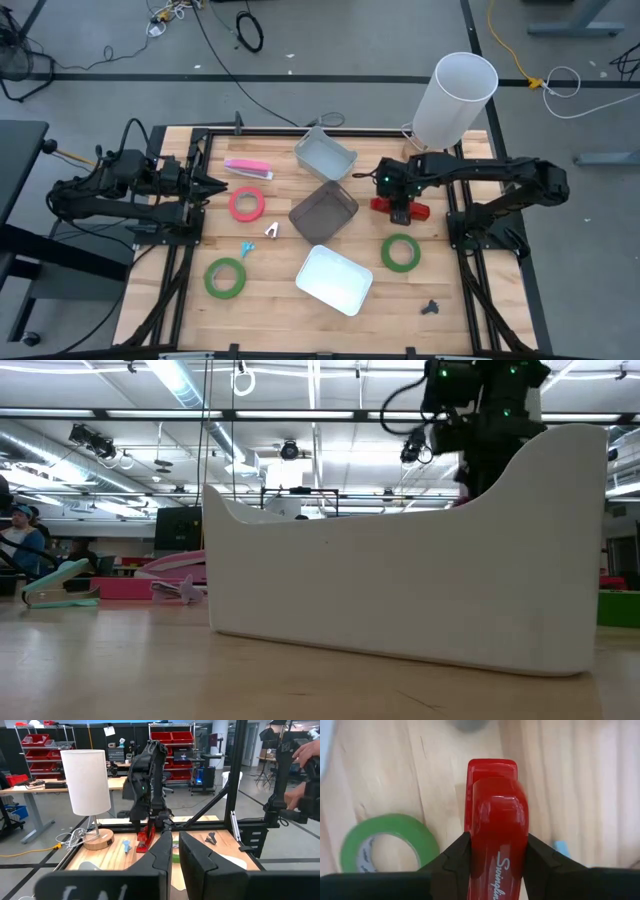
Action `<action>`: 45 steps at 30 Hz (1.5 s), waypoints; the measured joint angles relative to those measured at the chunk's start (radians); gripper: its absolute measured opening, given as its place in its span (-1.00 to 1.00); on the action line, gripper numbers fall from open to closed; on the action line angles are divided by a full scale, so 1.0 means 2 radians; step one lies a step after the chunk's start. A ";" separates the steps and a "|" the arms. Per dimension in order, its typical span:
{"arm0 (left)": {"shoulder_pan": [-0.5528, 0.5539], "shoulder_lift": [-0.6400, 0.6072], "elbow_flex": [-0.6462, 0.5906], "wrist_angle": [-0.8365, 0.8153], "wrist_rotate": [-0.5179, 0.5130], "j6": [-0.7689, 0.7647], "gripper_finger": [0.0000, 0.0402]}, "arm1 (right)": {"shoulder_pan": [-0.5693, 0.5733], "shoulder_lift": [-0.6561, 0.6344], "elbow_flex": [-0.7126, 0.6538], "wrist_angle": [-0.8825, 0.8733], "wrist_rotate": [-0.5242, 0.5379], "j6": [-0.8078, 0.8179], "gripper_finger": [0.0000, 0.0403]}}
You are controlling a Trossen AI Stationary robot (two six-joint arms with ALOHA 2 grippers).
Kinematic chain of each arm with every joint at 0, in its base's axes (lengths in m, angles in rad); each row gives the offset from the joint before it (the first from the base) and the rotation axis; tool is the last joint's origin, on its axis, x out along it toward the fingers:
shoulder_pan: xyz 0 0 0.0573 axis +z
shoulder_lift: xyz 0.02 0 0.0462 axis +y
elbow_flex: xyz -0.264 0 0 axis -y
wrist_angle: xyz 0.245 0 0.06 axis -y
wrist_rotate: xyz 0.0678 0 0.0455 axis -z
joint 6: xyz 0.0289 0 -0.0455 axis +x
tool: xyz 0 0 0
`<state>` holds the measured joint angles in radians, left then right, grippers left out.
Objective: Pick and place Stapler, Stapler remover, tape
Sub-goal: Put the red stapler into the black bin
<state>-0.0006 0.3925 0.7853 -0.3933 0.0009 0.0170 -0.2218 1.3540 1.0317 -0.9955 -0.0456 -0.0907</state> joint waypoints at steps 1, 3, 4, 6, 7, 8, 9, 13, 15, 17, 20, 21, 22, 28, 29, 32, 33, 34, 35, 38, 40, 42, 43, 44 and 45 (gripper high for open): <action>0.000 0.000 0.000 0.000 0.000 0.000 -0.83 | 0.000 0.000 0.011 -0.002 0.000 -0.001 -0.36; 0.000 0.000 0.000 0.000 0.000 0.000 -0.83 | 0.000 0.000 0.032 -0.004 0.000 -0.002 -0.36; 0.000 0.000 0.000 0.000 0.000 0.000 -0.83 | 0.000 0.000 0.042 -0.004 0.000 -0.002 -0.36; 0.000 0.000 0.000 0.000 0.000 0.000 -0.83 | 0.000 0.000 0.062 -0.005 0.000 -0.002 -0.36; 0.000 0.000 0.000 0.000 0.000 0.000 -0.83 | 0.000 0.000 0.071 -0.003 0.000 -0.002 -0.36; 0.000 0.000 0.000 0.000 0.000 0.000 -0.83 | 0.000 0.000 0.080 -0.002 0.000 -0.002 -0.36; 0.000 0.000 0.000 0.000 0.000 0.000 -0.83 | 0.001 0.000 0.087 0.000 0.000 -0.002 -0.36; 0.000 0.000 0.000 0.000 0.000 0.000 -0.83 | 0.004 0.001 0.109 0.015 0.000 -0.002 -0.36; 0.000 0.000 0.000 0.000 0.000 0.000 -0.83 | 0.005 0.006 0.117 0.022 -0.006 -0.002 -0.36; 0.000 0.000 0.000 0.000 0.000 0.000 -0.83 | 0.005 0.013 0.123 0.032 -0.017 0.001 -0.36; 0.000 0.000 0.000 0.000 0.000 0.000 -0.83 | 0.005 0.024 0.129 0.063 -0.026 0.002 -0.36; 0.000 0.000 0.000 0.000 0.000 0.000 -0.83 | 0.005 0.028 0.130 0.074 -0.027 0.002 -0.36; 0.000 0.000 0.000 0.000 0.000 0.000 -0.83 | 0.005 0.031 0.132 0.082 -0.027 0.004 -0.36; 0.000 0.000 0.000 0.000 0.000 0.000 -0.83 | 0.005 0.047 0.132 0.139 -0.026 0.023 -0.36; 0.000 0.000 0.000 0.000 0.000 0.000 -0.83 | 0.006 0.050 0.132 0.148 -0.026 0.029 -0.36; 0.000 0.000 0.000 0.000 0.000 0.000 -0.83 | 0.008 0.059 0.132 0.179 -0.026 0.043 -0.36; 0.000 0.000 0.000 0.000 0.000 0.000 -0.83 | 0.008 0.061 0.132 0.190 -0.026 0.047 -0.36; 0.000 0.000 0.000 0.000 0.000 0.000 -0.83 | 0.008 0.063 0.132 0.201 -0.026 0.052 -0.36; 0.000 0.000 0.000 0.000 0.000 0.000 -0.83 | 0.008 0.064 0.132 0.212 -0.026 0.060 -0.36; 0.000 0.000 0.000 0.000 0.000 0.000 -0.83 | 0.008 0.065 0.132 0.244 -0.025 0.080 -0.36; 0.000 0.000 0.000 0.000 0.000 0.000 -0.83 | 0.008 0.065 0.132 0.269 -0.025 0.092 -0.36; 0.000 0.000 0.000 0.000 0.000 0.000 -0.83 | 0.008 0.065 0.132 0.287 -0.025 0.098 -0.36; 0.000 0.000 0.000 0.000 0.000 0.000 -0.83 | 0.008 0.065 0.132 0.294 -0.025 0.101 -0.36; 0.000 0.000 0.000 0.000 0.000 0.000 -0.83 | 0.008 0.065 0.132 0.300 -0.025 0.105 -0.36; 0.000 0.000 0.000 0.000 0.000 0.000 -0.83 | 0.008 0.065 0.132 0.305 -0.025 0.107 -0.36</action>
<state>-0.0006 0.3927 0.7853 -0.3932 0.0009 0.0170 -0.2054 1.4834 1.2957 -0.3856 -0.0948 0.1238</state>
